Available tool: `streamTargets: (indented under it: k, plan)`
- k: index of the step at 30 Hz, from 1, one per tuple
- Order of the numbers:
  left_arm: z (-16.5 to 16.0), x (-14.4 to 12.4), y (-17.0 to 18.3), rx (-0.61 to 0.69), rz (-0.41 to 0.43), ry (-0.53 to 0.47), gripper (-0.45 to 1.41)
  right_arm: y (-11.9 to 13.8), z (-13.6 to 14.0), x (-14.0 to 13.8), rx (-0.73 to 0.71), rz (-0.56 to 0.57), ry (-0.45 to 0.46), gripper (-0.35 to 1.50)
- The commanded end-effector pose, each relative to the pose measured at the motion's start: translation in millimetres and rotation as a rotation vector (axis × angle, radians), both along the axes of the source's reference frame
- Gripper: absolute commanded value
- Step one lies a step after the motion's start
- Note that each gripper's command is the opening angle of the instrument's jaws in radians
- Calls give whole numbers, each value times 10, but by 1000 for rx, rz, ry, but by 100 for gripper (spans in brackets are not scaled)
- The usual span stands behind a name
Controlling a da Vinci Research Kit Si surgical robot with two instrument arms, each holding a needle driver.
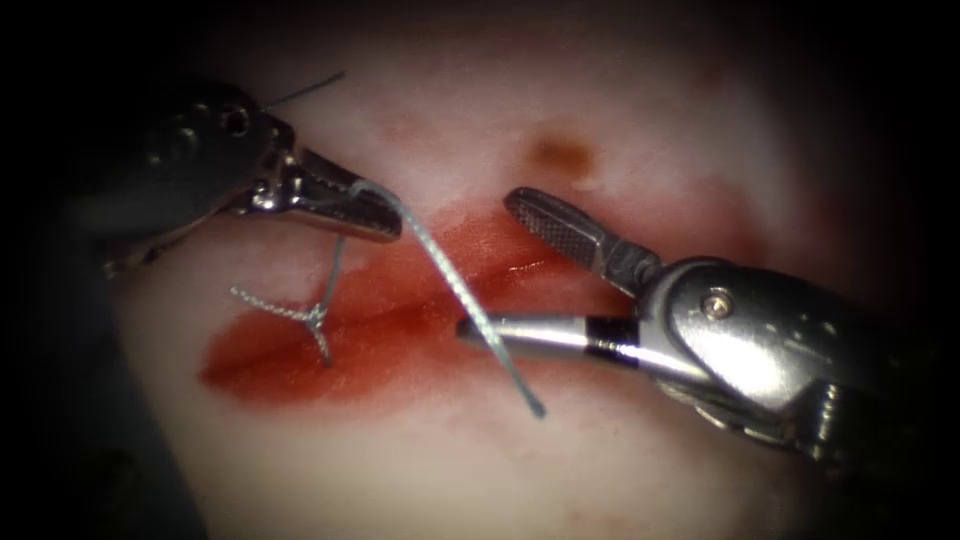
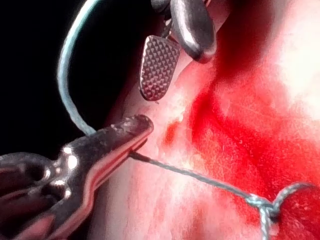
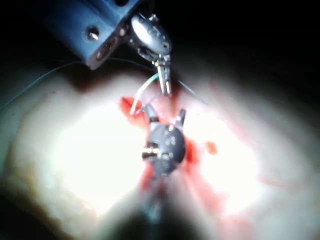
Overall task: Wound Closure
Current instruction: Cut the suture with the right tool.
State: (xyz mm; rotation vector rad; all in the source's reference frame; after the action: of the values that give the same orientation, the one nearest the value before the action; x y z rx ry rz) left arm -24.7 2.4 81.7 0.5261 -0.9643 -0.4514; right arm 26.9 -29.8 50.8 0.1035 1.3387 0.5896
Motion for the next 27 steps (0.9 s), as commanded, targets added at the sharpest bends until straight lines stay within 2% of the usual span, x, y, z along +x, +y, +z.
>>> streamTargets:
  k: [1, 3, 5, 6, 8, 9, 12, 15, 19, 21, 27]
  plan:
    - [-4, -3, 13, 12, -21, -16, -45, 2, 4, 19, -4, -7, -11, 93]
    - [-3, -3, 15, 60, -67, -47, -45, -1, 12, 29, -16, -13, -24, 91]
    - [-3, -3, 16, 94, -94, -65, -45, -3, 17, 41, -20, -10, -30, 101]
    - [-3, -4, 17, 114, -109, -63, -45, -3, 18, 50, -22, -3, -35, 113]
    - [-2, -4, 18, 146, -132, -70, -45, -4, 20, 64, -23, 8, -42, 119]
    - [-1, -5, 20, 169, -151, -86, -45, -4, 20, 80, 10, 32, -42, 123]
    - [-1, -5, 21, 181, -161, -99, -45, -4, 21, 100, 56, 5, -14, 103]
    - [-1, -5, 21, 192, -167, -99, -45, -3, 22, 117, 84, -25, 6, 101]
    - [-1, -5, 20, 191, -167, -99, -45, 2, 24, 134, 83, -21, 0, 106]
    - [-1, -5, 20, 191, -167, -99, -45, 5, 25, 139, 81, -15, 2, 114]
    - [-3, -4, 17, 192, -165, -100, -45, 14, 29, 138, 80, -5, -2, 118]
